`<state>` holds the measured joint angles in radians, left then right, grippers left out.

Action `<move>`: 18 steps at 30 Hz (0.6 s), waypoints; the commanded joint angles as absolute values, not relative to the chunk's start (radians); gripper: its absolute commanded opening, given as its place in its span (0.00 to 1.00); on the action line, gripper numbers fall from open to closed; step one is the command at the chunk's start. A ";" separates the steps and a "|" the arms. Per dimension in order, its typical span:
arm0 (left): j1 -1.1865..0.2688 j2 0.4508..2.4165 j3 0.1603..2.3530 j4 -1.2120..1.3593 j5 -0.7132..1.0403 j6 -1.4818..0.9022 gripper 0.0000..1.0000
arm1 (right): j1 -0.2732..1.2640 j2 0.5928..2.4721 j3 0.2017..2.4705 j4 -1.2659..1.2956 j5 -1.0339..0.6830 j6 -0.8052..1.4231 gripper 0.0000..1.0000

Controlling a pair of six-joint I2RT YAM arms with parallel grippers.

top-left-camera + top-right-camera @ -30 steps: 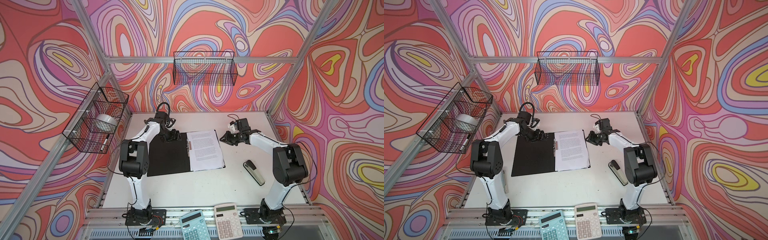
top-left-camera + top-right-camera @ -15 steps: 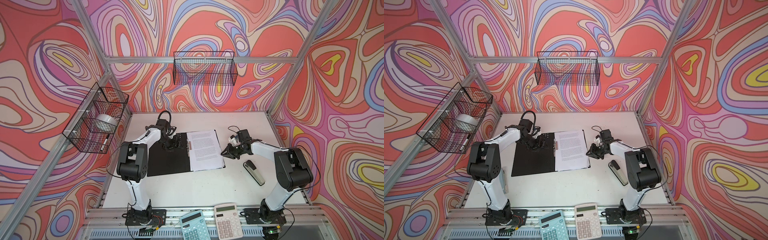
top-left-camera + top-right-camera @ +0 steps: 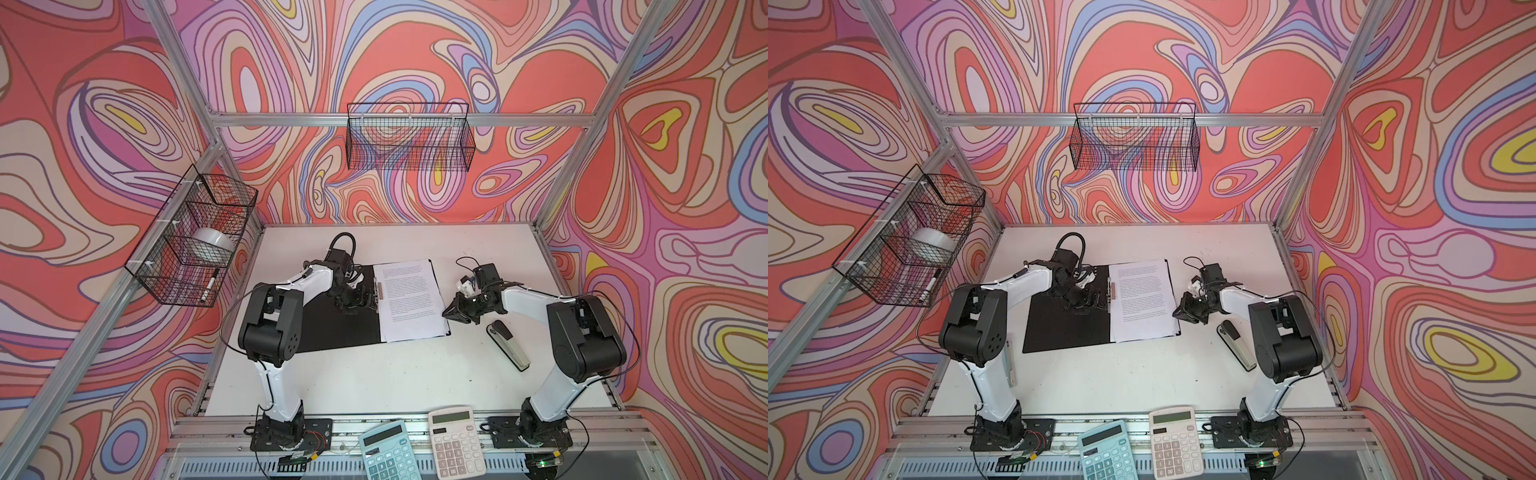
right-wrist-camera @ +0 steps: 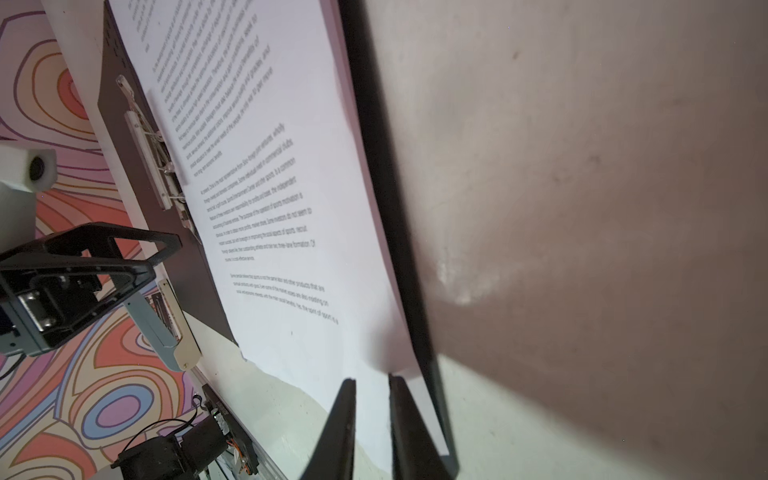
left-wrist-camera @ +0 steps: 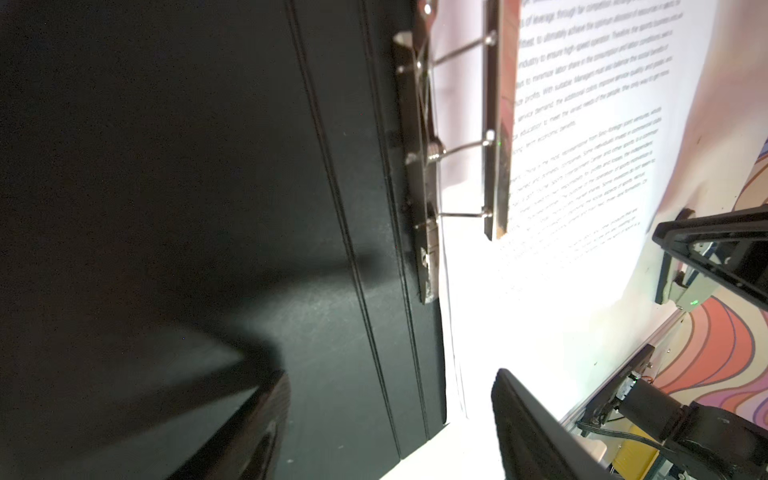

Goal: Put the files into the folder

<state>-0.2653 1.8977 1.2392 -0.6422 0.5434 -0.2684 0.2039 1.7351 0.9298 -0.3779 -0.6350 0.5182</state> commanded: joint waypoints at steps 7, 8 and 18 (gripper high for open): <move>-0.306 1.814 1.170 -0.569 0.571 -0.357 0.77 | 0.200 1.655 0.973 -0.440 -0.571 0.472 0.25; -0.310 1.804 1.155 -0.558 0.576 -0.365 0.76 | 0.200 1.666 0.988 -0.439 -0.569 0.463 0.25; -0.365 1.797 1.113 -0.531 0.577 -0.406 0.76 | 0.194 1.811 1.069 -0.380 -0.581 0.461 0.26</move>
